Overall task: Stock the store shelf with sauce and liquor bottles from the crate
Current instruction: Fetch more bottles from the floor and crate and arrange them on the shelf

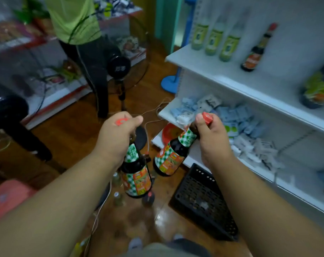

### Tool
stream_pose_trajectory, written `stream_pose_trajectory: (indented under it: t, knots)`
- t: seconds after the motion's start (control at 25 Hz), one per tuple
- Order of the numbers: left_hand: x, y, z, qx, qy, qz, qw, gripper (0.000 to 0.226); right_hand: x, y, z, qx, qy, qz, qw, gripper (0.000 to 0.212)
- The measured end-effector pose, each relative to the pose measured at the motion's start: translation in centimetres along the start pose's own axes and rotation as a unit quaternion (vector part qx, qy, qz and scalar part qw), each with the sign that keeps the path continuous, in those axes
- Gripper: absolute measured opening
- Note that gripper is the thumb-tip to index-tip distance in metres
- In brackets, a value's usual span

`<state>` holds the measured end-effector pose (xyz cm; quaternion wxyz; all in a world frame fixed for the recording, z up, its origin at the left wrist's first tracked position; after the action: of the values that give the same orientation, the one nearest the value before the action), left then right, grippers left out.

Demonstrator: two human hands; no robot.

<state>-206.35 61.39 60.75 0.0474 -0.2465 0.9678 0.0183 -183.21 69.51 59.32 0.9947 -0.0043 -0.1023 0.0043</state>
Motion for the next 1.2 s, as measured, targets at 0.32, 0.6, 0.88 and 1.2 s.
stream_pose_trajectory:
  t: [0.32,0.6,0.88,1.2]
  knots:
    - [-21.6,-9.2,-3.7,-0.039,-0.001,0.253,0.967,0.023,22.0,-4.7,1.8,0.015,-0.013,-0.148,0.989,0.027]
    - [-43.4,-20.2,-2.2,-0.035,-0.035,0.332,0.942,0.021,43.5,-10.8,0.7,-0.001,-0.007,-0.147,0.989,0.012]
    - [-55.6,-23.2,-3.4,-0.054,-0.025,0.358,0.932,0.019,54.6,-7.8,-1.4,0.001,0.028,-0.142,0.989,0.019]
    - [-60.9,-15.8,-4.2,-0.067,0.015,0.326,0.943,0.022,54.9,2.4,-0.6,0.031,0.078,-0.129,0.988,0.019]
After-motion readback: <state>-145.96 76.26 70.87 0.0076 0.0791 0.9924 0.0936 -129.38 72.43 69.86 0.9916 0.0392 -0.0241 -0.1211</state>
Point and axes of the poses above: each hand's wrist, its own y-axis towards the middle knuckle, its own x-axis out of the back of the hand, z = x × y, the point moved 6 cm from there along y, towards the middle knuckle, and after that the axes turned 9 degrees about -y, right-handed, at the moved point
